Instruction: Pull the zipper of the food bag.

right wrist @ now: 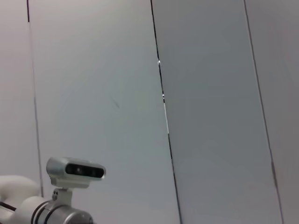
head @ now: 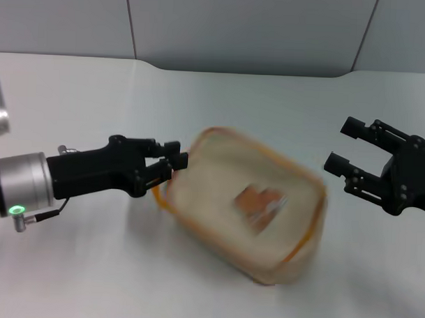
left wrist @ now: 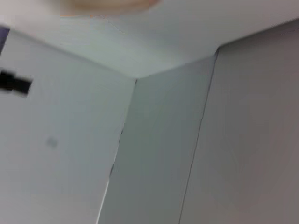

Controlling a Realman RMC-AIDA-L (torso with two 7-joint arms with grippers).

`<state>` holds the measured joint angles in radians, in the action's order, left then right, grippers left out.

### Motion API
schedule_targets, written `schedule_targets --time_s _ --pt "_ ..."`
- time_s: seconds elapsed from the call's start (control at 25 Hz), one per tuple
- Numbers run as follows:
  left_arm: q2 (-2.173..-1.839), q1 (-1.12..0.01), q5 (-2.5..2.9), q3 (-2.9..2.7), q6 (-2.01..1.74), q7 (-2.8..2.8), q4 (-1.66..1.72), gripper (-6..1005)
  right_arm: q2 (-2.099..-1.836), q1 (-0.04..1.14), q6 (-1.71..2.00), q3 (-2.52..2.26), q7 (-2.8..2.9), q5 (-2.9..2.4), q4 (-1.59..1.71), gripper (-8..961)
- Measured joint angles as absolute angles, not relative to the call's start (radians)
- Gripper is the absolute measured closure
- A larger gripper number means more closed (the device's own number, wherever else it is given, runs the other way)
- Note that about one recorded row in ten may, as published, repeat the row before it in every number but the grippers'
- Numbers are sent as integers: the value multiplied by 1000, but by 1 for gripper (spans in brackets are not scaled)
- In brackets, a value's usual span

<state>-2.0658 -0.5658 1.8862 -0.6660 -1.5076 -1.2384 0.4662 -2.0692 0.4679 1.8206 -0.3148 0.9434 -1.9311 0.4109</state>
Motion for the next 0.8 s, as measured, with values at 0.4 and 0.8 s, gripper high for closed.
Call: schedule_targets --time_s 0.4,0.8 --pt "-2018 -533 1896 -632 -1923 -1211 468 588 -1994 501 1901 -553 1084 -1944 434 127" --pt "-2025 -541 1897 -707 -1896 -1205 469 184 -1992 503 1909 -638 1087 -1947 463 110"
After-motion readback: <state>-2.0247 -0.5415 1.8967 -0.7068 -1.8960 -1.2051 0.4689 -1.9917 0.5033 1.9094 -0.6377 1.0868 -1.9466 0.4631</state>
